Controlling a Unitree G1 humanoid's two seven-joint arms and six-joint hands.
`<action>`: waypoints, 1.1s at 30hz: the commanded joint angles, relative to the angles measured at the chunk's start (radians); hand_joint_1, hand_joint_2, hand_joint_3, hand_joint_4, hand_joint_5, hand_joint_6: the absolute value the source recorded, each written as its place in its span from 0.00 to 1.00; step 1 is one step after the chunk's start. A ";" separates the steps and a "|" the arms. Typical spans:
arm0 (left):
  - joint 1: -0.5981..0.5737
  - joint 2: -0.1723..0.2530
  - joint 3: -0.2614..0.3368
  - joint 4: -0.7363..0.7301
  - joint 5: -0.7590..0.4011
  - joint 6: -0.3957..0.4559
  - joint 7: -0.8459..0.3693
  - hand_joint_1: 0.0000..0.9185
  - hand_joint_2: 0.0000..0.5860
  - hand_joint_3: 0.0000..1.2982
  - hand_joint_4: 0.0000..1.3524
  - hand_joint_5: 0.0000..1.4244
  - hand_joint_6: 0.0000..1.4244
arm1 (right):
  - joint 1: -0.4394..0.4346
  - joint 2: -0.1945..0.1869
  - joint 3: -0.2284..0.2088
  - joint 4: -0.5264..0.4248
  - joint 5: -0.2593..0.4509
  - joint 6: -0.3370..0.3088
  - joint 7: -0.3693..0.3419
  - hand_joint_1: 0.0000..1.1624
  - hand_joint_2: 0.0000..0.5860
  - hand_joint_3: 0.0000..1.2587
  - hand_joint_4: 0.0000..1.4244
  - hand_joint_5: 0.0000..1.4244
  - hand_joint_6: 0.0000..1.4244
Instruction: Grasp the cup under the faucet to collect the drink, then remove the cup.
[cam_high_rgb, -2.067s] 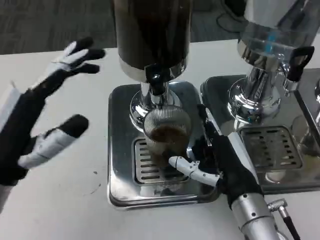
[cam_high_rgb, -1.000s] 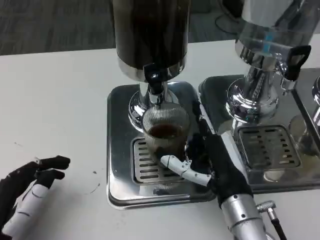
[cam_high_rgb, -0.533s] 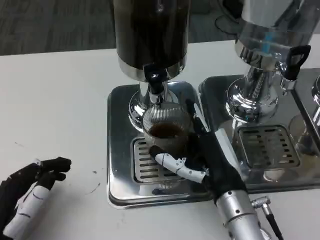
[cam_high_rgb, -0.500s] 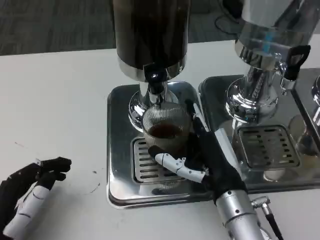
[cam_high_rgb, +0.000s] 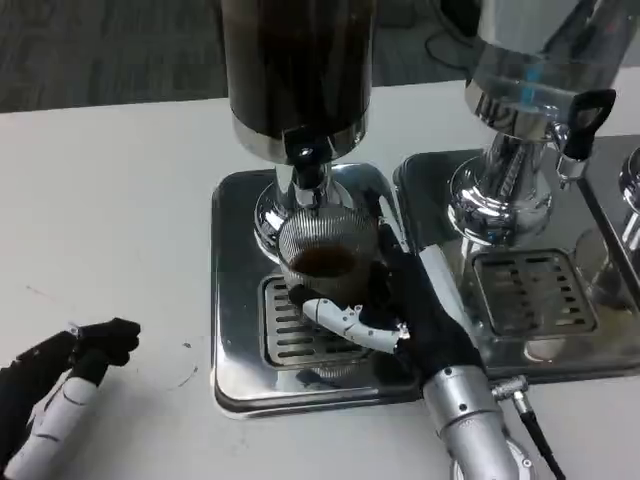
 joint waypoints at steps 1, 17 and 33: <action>0.012 -0.003 0.009 -0.014 0.008 -0.015 0.016 0.00 0.31 0.36 0.31 0.31 0.25 | 0.012 0.007 0.011 0.053 0.018 0.026 0.035 0.69 0.27 0.00 0.00 0.04 0.19; 0.021 -0.009 0.013 -0.016 0.012 -0.012 0.022 0.00 0.30 0.36 0.32 0.31 0.25 | 0.007 0.020 0.008 0.074 0.013 0.033 0.004 0.75 0.25 0.01 0.17 0.19 0.32; 0.026 -0.004 0.012 -0.027 0.021 -0.009 0.032 0.00 0.28 0.36 0.32 0.31 0.25 | 0.014 0.028 0.003 0.091 -0.003 0.008 -0.075 0.80 0.28 0.15 0.35 0.45 0.71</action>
